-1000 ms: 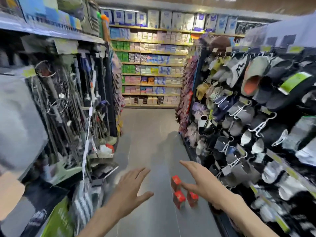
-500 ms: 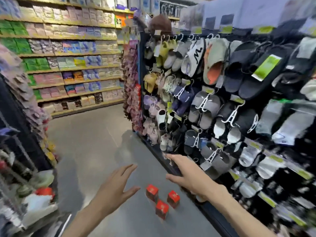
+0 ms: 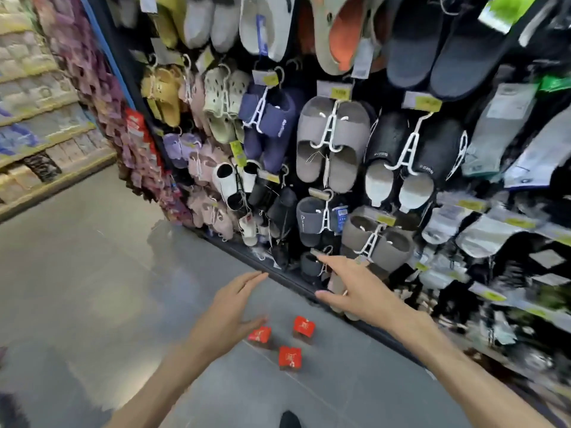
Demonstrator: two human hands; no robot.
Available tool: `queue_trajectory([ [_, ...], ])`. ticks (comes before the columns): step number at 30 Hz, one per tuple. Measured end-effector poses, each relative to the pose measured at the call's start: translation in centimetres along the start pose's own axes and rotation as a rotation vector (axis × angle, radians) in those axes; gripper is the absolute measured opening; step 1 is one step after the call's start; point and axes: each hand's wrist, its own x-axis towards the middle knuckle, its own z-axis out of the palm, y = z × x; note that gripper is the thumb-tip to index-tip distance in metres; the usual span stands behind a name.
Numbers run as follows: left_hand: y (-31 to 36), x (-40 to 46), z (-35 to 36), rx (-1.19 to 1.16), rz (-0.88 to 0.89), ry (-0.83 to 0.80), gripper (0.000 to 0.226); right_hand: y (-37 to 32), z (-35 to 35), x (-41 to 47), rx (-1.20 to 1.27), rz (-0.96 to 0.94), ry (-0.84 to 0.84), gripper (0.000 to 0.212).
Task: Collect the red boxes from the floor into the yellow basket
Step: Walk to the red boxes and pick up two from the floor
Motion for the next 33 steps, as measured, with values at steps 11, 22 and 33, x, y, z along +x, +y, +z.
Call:
queue_trajectory([
  [11, -23.1, 9.3, 17.0, -0.096, -0.054, -0.251, 0.072, 10.8, 16.1, 10.9, 0.089, 0.242, -0.039, 0.073],
  [22, -50.3, 5.8, 52.6, 0.059, -0.142, -0.421, 0.097, 25.8, 47.7, 13.2, 0.227, 0.47, -0.207, 0.068],
  [33, -58.7, 5.8, 65.6, 0.199, -0.084, -0.453, 0.095, 30.2, 63.4, 9.1, 0.231, 0.536, -0.341, 0.078],
])
